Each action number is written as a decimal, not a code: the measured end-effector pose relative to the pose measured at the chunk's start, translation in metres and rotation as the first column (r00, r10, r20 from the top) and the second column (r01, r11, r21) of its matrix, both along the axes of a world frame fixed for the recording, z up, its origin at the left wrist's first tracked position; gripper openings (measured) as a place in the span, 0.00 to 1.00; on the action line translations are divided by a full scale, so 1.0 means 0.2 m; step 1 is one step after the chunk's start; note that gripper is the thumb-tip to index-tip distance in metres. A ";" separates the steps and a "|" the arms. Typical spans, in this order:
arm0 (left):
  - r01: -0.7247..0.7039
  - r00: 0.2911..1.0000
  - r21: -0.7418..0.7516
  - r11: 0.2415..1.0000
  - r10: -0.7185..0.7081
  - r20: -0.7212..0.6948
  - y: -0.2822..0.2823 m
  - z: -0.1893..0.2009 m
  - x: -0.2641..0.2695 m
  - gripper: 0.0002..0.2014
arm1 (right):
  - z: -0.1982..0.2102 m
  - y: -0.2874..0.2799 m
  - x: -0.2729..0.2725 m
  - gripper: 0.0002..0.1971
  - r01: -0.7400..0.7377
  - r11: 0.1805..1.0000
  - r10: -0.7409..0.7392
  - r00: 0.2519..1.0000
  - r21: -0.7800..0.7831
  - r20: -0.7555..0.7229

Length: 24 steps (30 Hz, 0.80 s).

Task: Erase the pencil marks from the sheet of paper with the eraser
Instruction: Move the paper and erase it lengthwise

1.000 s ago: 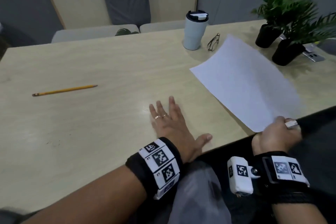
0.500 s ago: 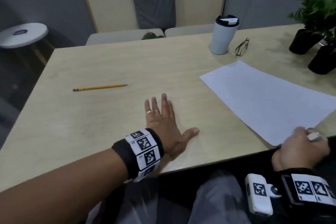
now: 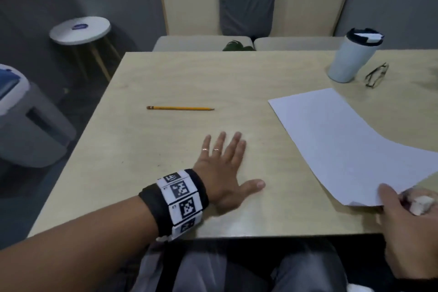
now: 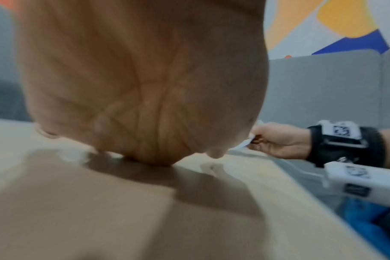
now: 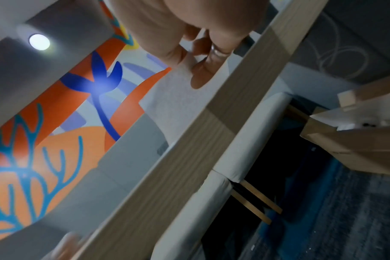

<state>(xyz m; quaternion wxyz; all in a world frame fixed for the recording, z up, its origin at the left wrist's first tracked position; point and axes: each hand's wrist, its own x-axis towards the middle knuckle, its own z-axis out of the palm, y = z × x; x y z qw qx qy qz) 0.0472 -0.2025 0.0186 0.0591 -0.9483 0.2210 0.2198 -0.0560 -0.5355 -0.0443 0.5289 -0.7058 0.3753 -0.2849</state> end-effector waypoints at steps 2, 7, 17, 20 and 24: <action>-0.146 0.987 0.086 0.986 0.139 0.087 0.04 0.02 0.04 0.56 | 0.10 0.18 0.01 0.20 -0.006 0.994 0.012 0.998 -0.105 0.057; 0.237 0.968 -0.228 0.944 -0.249 -0.026 -0.31 0.02 0.05 0.50 | 0.20 0.29 0.08 0.19 0.060 0.995 -0.042 0.977 -0.081 0.208; -0.088 0.995 0.039 0.995 0.086 0.041 0.01 0.01 0.13 0.55 | 0.20 0.36 0.10 0.22 -0.043 0.996 0.053 0.991 -0.077 0.123; -0.277 0.952 0.135 0.951 0.253 0.172 0.11 0.07 0.10 0.58 | 0.20 0.39 0.10 0.23 -0.071 0.993 0.080 0.991 -0.091 0.108; 0.031 0.996 -0.096 0.995 -0.023 0.086 0.00 0.05 -0.05 0.50 | 0.18 0.41 0.11 0.22 -0.067 0.993 0.077 0.992 -0.102 0.097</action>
